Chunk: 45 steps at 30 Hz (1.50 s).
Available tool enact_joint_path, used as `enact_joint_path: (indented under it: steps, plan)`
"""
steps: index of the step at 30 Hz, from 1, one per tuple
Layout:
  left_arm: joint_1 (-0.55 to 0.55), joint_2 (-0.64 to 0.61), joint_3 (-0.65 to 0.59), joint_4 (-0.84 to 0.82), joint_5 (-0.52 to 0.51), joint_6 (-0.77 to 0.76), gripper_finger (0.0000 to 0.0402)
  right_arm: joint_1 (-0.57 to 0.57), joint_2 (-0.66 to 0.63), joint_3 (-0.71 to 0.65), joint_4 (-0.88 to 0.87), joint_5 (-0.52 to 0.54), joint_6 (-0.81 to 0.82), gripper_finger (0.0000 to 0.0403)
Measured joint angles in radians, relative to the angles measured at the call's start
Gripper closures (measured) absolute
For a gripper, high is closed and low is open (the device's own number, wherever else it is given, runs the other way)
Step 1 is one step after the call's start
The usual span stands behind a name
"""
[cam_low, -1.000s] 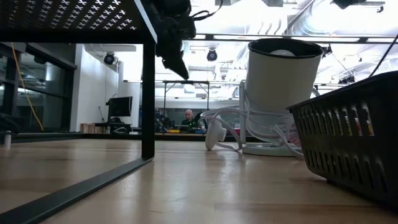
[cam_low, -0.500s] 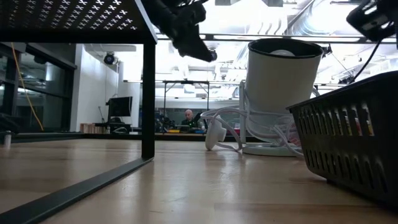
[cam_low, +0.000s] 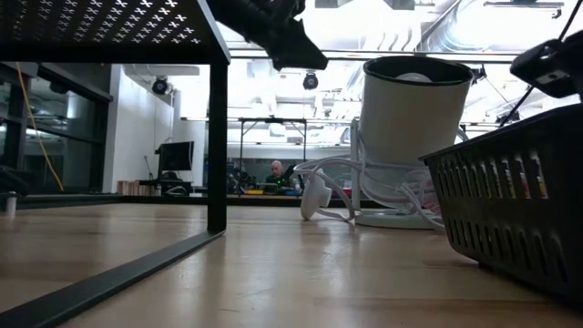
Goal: Pick & Place Office Desk Supplies
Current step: Put the black bin on the shelf
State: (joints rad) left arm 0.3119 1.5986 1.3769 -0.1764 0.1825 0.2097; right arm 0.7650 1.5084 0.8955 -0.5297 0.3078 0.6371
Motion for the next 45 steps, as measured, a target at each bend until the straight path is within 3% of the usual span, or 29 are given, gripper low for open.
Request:
enact_joint_path:
  steps: [33, 45]
  plan:
    - [0.000, 0.000, 0.000, 0.073, 0.000, 0.000, 0.0294, -0.006, 0.119, -0.001, 0.033, -0.102, 0.103, 0.0301]
    - [0.000, 0.000, 0.000, 0.073, 0.000, 0.000, 0.0294, -0.006, 0.118, -0.001, 0.017, -0.116, 0.104, 0.0385]
